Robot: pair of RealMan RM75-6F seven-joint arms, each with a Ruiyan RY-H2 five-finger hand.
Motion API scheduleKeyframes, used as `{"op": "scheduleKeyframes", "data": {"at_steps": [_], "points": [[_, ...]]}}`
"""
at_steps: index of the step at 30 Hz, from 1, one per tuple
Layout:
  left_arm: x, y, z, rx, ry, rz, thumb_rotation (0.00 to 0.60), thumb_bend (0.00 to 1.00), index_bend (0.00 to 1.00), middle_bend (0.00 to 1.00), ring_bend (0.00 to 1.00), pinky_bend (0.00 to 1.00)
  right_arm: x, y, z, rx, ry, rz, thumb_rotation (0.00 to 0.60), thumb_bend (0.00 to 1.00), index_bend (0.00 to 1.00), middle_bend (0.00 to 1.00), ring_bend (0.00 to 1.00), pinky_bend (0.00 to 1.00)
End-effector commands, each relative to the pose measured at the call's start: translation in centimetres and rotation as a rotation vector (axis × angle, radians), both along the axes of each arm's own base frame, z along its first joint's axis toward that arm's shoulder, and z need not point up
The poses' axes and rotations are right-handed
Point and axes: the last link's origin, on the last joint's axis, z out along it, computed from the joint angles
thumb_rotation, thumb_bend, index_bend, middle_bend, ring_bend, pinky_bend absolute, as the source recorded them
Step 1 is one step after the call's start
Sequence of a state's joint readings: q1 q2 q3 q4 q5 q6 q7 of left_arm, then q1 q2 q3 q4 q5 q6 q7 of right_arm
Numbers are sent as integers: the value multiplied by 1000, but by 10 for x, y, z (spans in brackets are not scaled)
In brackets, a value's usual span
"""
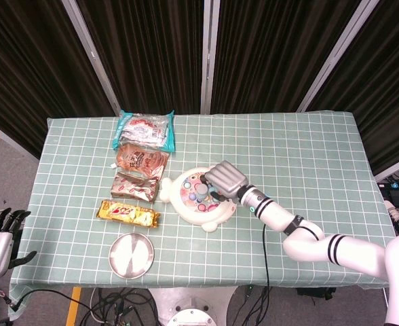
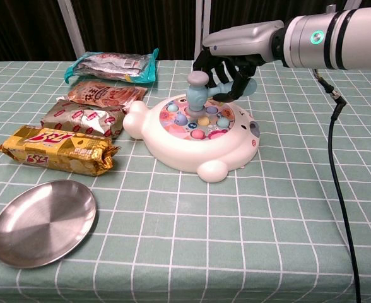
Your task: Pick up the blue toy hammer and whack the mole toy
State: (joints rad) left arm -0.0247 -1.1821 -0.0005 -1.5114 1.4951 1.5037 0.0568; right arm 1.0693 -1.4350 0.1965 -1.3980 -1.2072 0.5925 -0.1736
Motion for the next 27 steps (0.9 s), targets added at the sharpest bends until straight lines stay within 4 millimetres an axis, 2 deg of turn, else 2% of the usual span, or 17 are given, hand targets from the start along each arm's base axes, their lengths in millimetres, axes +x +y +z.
{"op": "scheduleKeyframes", "data": {"at_steps": [1, 8, 14, 18, 21, 24, 27], "points": [[-1, -1, 0, -1, -1, 3, 600, 30, 181, 156, 69, 21, 8, -3, -9, 5, 28, 16, 600, 536, 676, 660, 521, 636], [-1, -2, -3, -3, -7, 5, 600, 30, 181, 156, 69, 21, 15, -3, -20, 11, 71, 37, 600, 536, 678, 661, 521, 636], [-3, -3, -1, 4, -10, 6, 600, 30, 181, 156, 69, 21, 10, -1, 6, -43, -10, 11, 600, 536, 678, 661, 521, 636], [-1, -2, -1, 4, -10, -9, 600, 31, 180, 156, 69, 21, -15, 2, 34, -94, -30, -39, 600, 536, 680, 661, 521, 636], [0, -1, -1, 2, -9, -11, 600, 30, 181, 156, 69, 21, -45, 6, 51, -130, -34, -99, 600, 535, 682, 661, 521, 636], [2, 0, -2, -3, -6, -19, 600, 30, 181, 156, 70, 21, -78, 11, 58, -152, -33, -166, 600, 535, 683, 661, 518, 631], [5, 1, -3, -6, -4, -26, 600, 30, 181, 156, 69, 21, -108, 14, 55, -161, -38, -226, 600, 533, 681, 658, 513, 601]]}}
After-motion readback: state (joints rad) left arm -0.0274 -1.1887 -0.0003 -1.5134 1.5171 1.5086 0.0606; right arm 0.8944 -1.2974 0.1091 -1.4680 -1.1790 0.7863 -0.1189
